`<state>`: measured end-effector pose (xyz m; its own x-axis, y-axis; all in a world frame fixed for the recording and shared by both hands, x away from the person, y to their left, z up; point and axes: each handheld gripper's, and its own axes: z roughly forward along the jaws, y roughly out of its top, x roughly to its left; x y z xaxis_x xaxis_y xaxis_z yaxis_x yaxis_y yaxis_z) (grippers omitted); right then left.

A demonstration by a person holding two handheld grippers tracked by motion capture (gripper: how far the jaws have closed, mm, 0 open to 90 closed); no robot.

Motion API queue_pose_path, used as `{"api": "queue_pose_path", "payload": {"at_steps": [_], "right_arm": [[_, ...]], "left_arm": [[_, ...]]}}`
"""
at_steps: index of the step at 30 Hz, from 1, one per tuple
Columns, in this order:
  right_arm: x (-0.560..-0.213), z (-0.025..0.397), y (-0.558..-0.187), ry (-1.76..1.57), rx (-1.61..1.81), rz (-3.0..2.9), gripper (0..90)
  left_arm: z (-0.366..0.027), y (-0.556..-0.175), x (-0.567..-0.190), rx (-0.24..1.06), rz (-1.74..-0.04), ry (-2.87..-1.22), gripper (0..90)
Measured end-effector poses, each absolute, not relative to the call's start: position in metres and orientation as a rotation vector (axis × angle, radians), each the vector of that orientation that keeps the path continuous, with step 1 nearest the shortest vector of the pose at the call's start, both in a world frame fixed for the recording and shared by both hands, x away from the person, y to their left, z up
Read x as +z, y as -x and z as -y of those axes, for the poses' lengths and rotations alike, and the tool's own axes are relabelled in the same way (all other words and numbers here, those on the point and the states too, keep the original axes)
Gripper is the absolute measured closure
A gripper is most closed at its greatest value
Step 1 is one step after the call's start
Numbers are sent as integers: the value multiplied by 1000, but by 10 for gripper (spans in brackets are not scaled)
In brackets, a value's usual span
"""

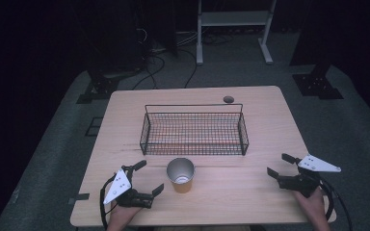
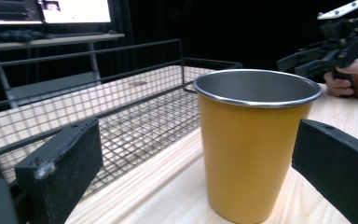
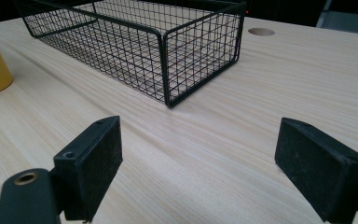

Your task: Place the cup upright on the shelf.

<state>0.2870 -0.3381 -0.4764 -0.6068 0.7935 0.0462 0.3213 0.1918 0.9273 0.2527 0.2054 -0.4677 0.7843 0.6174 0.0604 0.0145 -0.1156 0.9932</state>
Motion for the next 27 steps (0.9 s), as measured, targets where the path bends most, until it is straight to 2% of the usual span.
{"api": "queue_pose_path", "payload": {"at_steps": [27], "right_arm": [[-476,338,-287,-1035,1401,-2028,138]], "left_arm": [[-169,-255,-468,485,-450,-1684,10]]}}
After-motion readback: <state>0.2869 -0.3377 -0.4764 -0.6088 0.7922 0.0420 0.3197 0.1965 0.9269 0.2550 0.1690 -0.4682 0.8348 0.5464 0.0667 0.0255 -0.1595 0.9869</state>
